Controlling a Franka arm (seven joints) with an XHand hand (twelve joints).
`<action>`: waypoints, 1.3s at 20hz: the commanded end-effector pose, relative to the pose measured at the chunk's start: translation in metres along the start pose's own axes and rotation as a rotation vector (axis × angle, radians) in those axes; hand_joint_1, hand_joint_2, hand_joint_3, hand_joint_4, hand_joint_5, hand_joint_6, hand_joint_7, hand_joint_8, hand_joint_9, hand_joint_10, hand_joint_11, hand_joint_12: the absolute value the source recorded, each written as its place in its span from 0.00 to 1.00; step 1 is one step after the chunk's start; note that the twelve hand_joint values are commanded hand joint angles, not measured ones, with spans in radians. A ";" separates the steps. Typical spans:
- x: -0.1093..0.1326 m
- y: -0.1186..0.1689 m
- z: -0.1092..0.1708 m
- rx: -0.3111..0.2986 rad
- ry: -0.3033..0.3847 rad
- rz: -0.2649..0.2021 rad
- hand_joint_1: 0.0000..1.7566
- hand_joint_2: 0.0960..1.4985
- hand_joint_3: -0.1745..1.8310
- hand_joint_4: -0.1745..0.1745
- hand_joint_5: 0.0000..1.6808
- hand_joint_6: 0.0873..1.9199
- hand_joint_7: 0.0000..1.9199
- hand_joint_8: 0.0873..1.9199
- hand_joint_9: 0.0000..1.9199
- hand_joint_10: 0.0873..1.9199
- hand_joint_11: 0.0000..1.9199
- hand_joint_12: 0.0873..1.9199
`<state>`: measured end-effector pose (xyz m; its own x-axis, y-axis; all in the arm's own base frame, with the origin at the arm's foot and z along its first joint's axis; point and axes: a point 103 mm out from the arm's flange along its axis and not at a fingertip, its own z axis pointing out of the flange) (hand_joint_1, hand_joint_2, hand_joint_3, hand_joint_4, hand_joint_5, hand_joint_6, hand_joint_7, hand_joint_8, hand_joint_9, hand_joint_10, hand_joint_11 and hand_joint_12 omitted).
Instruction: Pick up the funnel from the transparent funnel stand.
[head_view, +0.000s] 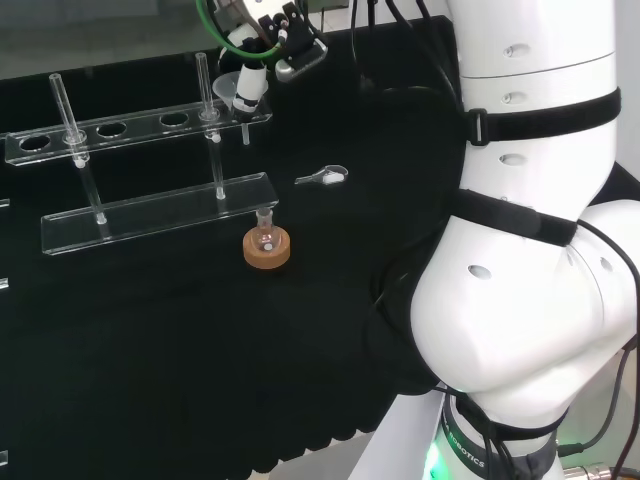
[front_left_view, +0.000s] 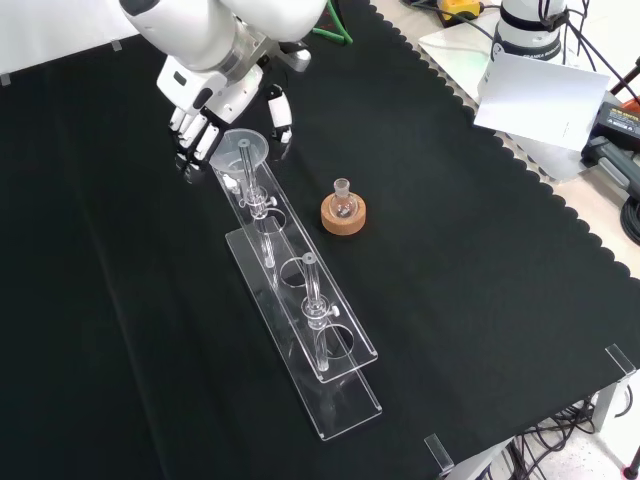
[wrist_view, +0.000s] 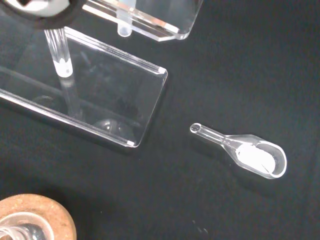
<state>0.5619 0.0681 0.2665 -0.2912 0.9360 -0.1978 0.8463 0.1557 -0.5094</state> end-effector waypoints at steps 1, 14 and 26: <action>0.005 0.007 0.005 -0.034 -0.043 0.013 0.43 0.36 0.37 0.58 0.19 0.00 0.09 0.34 0.27 0.31 0.17 0.76; 0.007 -0.034 -0.043 -0.236 -0.153 0.118 0.49 0.42 0.40 0.54 0.41 0.17 0.34 0.30 0.53 0.17 0.31 0.66; 0.007 -0.105 -0.079 -0.335 -0.120 0.182 0.50 0.42 0.41 0.63 0.48 0.35 0.44 0.30 0.59 0.16 0.36 0.63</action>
<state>0.5309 0.0812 0.3643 -0.1974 0.9088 -0.3676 0.9714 0.1307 -0.1984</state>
